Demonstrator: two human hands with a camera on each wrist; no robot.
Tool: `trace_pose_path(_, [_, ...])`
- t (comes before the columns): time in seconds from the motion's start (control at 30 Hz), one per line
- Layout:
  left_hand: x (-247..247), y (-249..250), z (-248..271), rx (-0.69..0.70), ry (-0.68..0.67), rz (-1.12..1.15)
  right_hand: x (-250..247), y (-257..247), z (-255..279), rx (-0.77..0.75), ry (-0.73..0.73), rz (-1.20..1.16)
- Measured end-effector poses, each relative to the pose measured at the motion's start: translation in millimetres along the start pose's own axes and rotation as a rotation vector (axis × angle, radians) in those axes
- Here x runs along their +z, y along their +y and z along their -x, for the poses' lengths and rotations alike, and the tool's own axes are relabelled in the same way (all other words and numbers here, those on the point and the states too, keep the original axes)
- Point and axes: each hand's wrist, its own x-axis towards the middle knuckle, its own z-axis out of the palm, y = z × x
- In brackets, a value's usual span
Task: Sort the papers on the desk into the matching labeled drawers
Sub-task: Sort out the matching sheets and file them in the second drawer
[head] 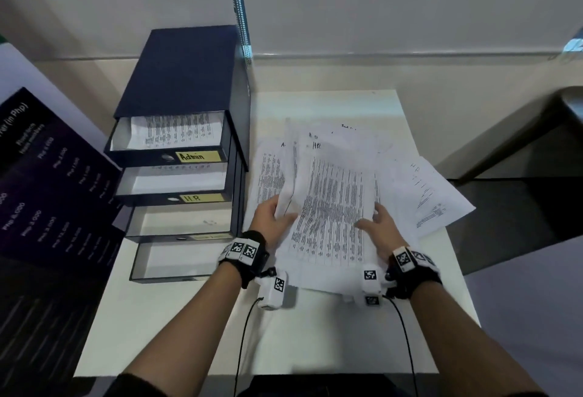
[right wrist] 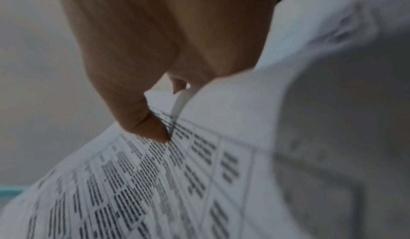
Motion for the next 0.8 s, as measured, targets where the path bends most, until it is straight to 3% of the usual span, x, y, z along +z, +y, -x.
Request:
trace_pose_path(0.1, [-17,27,3,0.127,0.031,0.046,6,-33,2,-0.144,0.014,-0.112])
trace_pose_path(0.27, [-33,29,4,0.143,0.046,0.087,14,-60,31,-0.420,0.089,-0.146])
trace_pose_path(0.4, [-29,17,6,0.034,0.068,0.127,26,-31,41,-0.355,0.000,-0.041])
trace_pose_path(0.47, [-29,13,9,0.043,0.109,0.129,33,-23,43,-0.355,0.031,-0.026])
trace_pose_path(0.57, [-34,21,9,0.058,0.130,0.172,40,-33,45,-0.434,0.099,-0.039])
trace_pose_path(0.7, [-44,22,-1,0.019,0.096,0.162,49,-44,41,-0.416,0.001,-0.004])
trace_pose_path(0.8, [-54,12,-1,-0.020,0.131,0.153,52,-52,39,-0.453,0.027,0.083])
